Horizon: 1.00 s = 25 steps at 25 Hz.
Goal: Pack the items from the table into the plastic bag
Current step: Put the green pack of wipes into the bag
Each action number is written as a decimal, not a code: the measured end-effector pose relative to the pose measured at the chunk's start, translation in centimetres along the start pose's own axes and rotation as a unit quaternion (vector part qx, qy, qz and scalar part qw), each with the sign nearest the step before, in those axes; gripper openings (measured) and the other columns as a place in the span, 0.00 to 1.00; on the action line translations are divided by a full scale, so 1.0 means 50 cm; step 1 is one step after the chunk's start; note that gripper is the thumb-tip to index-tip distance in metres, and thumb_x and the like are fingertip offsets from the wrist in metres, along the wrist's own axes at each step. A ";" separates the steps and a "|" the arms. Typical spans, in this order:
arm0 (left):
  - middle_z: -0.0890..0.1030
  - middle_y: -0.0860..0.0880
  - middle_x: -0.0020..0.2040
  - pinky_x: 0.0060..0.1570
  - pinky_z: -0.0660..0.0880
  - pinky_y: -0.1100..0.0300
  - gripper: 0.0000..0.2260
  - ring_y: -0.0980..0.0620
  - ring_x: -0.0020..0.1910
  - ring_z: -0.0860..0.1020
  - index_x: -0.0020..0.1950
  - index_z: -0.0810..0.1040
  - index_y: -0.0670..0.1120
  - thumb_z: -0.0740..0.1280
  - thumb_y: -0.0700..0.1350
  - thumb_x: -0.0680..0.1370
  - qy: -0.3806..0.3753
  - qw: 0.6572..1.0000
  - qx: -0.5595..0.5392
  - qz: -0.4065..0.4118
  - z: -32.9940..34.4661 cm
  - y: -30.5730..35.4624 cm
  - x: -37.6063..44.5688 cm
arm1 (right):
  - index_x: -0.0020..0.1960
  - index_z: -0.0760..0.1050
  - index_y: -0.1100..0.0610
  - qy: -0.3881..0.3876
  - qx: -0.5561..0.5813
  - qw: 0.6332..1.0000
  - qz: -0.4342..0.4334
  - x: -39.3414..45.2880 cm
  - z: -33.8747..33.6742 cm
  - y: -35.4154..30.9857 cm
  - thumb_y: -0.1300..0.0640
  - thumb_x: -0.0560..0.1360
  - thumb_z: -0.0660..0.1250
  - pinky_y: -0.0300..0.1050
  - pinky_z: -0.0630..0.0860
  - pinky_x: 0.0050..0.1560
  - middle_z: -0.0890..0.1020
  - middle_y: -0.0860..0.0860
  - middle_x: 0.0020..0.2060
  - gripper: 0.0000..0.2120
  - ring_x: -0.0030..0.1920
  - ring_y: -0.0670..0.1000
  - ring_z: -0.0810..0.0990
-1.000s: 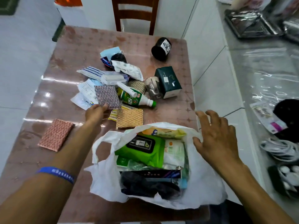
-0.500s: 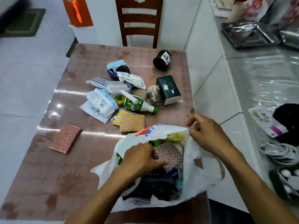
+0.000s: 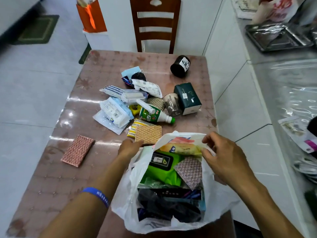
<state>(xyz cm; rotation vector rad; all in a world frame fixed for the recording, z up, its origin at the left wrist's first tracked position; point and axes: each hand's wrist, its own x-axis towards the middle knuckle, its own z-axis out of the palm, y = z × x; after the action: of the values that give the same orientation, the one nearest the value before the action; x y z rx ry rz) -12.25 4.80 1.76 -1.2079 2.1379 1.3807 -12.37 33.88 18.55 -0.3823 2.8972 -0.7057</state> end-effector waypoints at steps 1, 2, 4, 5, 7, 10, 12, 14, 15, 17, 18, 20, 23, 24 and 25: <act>0.83 0.44 0.52 0.51 0.77 0.52 0.24 0.42 0.51 0.80 0.54 0.80 0.44 0.72 0.61 0.67 -0.009 0.998 -0.056 -0.017 0.014 0.002 0.026 | 0.50 0.73 0.49 0.015 -0.010 1.000 -0.012 -0.008 0.003 0.002 0.55 0.75 0.67 0.47 0.76 0.43 0.79 0.46 0.44 0.05 0.44 0.49 0.75; 0.84 0.44 0.52 0.52 0.79 0.50 0.24 0.42 0.50 0.81 0.52 0.81 0.44 0.73 0.60 0.66 -0.018 0.995 -0.094 -0.024 0.027 -0.004 0.057 | 0.51 0.73 0.50 0.026 -0.022 0.999 -0.021 -0.016 0.006 0.004 0.56 0.75 0.67 0.48 0.75 0.46 0.78 0.46 0.46 0.07 0.47 0.50 0.75; 0.84 0.42 0.50 0.50 0.80 0.47 0.20 0.42 0.47 0.82 0.48 0.80 0.43 0.75 0.56 0.66 -0.023 0.992 -0.124 -0.023 0.047 -0.010 0.098 | 0.53 0.75 0.51 0.034 -0.045 0.998 -0.035 -0.033 0.015 0.009 0.57 0.73 0.69 0.52 0.76 0.50 0.79 0.47 0.50 0.09 0.52 0.51 0.75; 0.84 0.39 0.50 0.47 0.81 0.46 0.20 0.42 0.46 0.82 0.48 0.80 0.41 0.74 0.55 0.67 -0.025 0.989 -0.143 -0.031 0.042 0.005 0.082 | 0.53 0.75 0.51 0.039 -0.045 0.997 -0.042 -0.042 0.017 0.011 0.58 0.73 0.70 0.53 0.76 0.51 0.79 0.48 0.51 0.10 0.53 0.52 0.75; 0.83 0.39 0.48 0.34 0.80 0.53 0.17 0.43 0.42 0.81 0.51 0.78 0.39 0.73 0.50 0.70 -0.015 0.973 -0.230 -0.007 0.012 0.047 0.025 | 0.53 0.76 0.51 0.079 -0.020 0.995 -0.055 -0.055 0.015 0.009 0.59 0.73 0.69 0.53 0.76 0.53 0.79 0.46 0.52 0.09 0.55 0.51 0.74; 0.82 0.48 0.41 0.38 0.72 0.59 0.07 0.51 0.42 0.78 0.46 0.81 0.43 0.68 0.46 0.77 -0.006 0.963 -0.236 0.128 -0.077 0.098 -0.135 | 0.57 0.74 0.51 0.134 0.150 0.978 -0.055 -0.052 0.007 -0.041 0.59 0.74 0.72 0.46 0.79 0.50 0.79 0.43 0.51 0.14 0.52 0.46 0.77; 0.82 0.46 0.40 0.42 0.73 0.60 0.11 0.54 0.40 0.78 0.47 0.80 0.37 0.68 0.46 0.76 -0.068 0.944 -0.227 0.228 -0.134 0.123 -0.265 | 0.64 0.70 0.49 0.036 0.449 0.892 0.041 -0.022 0.005 -0.111 0.57 0.69 0.77 0.43 0.80 0.48 0.80 0.45 0.55 0.27 0.52 0.47 0.81; 0.83 0.41 0.42 0.45 0.79 0.57 0.13 0.49 0.41 0.81 0.47 0.80 0.35 0.68 0.46 0.74 -0.116 0.929 -0.198 0.291 -0.156 0.135 -0.350 | 0.67 0.70 0.51 -0.071 0.624 0.768 0.126 0.003 0.022 -0.167 0.57 0.67 0.78 0.46 0.82 0.45 0.83 0.51 0.56 0.31 0.52 0.52 0.84; 0.84 0.42 0.45 0.47 0.80 0.54 0.12 0.47 0.44 0.82 0.48 0.81 0.38 0.68 0.47 0.74 -0.112 0.934 -0.162 0.297 -0.158 0.133 -0.366 | 0.65 0.73 0.55 -0.087 0.649 0.742 0.146 0.012 0.029 -0.182 0.58 0.67 0.77 0.47 0.82 0.44 0.84 0.54 0.53 0.28 0.51 0.55 0.85; 0.81 0.58 0.54 0.48 0.77 0.56 0.17 0.57 0.51 0.79 0.57 0.78 0.53 0.71 0.58 0.71 -0.089 0.948 -0.047 0.301 -0.165 0.111 -0.392 | 0.57 0.76 0.60 -0.068 0.640 0.751 0.144 0.012 0.027 -0.186 0.59 0.72 0.72 0.48 0.82 0.41 0.86 0.56 0.46 0.15 0.47 0.57 0.86; 0.75 0.63 0.60 0.51 0.73 0.59 0.26 0.61 0.55 0.75 0.63 0.72 0.59 0.72 0.64 0.68 -0.060 0.950 0.059 0.299 -0.168 0.083 -0.400 | 0.53 0.76 0.59 -0.057 0.620 0.771 0.136 0.005 0.021 -0.172 0.60 0.74 0.70 0.47 0.82 0.38 0.86 0.55 0.42 0.08 0.44 0.55 0.85; 0.66 0.62 0.66 0.52 0.72 0.59 0.37 0.59 0.59 0.69 0.71 0.60 0.63 0.72 0.65 0.65 -0.003 0.920 0.271 0.283 -0.154 0.002 -0.410 | 0.46 0.73 0.55 -0.071 0.557 0.818 0.126 -0.012 0.008 -0.114 0.61 0.72 0.70 0.46 0.79 0.32 0.81 0.52 0.37 0.06 0.39 0.53 0.82; 0.82 0.53 0.51 0.40 0.78 0.54 0.12 0.54 0.44 0.78 0.60 0.74 0.59 0.66 0.52 0.76 0.055 0.954 0.172 0.240 -0.136 -0.056 -0.397 | 0.48 0.73 0.49 -0.164 0.408 0.895 0.074 -0.041 0.021 -0.054 0.61 0.70 0.73 0.48 0.80 0.33 0.81 0.47 0.42 0.13 0.40 0.50 0.81; 0.83 0.51 0.40 0.34 0.78 0.54 0.05 0.53 0.35 0.78 0.50 0.79 0.56 0.64 0.49 0.78 0.036 0.977 0.045 0.203 -0.139 -0.052 -0.386 | 0.49 0.73 0.47 -0.188 0.347 0.918 0.042 -0.049 0.044 -0.052 0.61 0.70 0.74 0.47 0.81 0.38 0.81 0.45 0.45 0.15 0.42 0.47 0.81; 0.80 0.49 0.31 0.27 0.73 0.58 0.09 0.53 0.28 0.74 0.44 0.81 0.54 0.62 0.47 0.79 0.019 0.980 -0.079 0.179 -0.145 -0.043 -0.380 | 0.48 0.73 0.45 -0.197 0.291 0.936 0.007 -0.054 0.075 -0.058 0.59 0.70 0.74 0.43 0.80 0.41 0.81 0.44 0.45 0.14 0.43 0.44 0.81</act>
<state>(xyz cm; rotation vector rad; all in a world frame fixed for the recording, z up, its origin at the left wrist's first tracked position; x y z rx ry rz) 1.84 7.25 16.34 -0.9364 2.3990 1.7143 -8.45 30.51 16.81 -0.3703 2.1851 -1.2626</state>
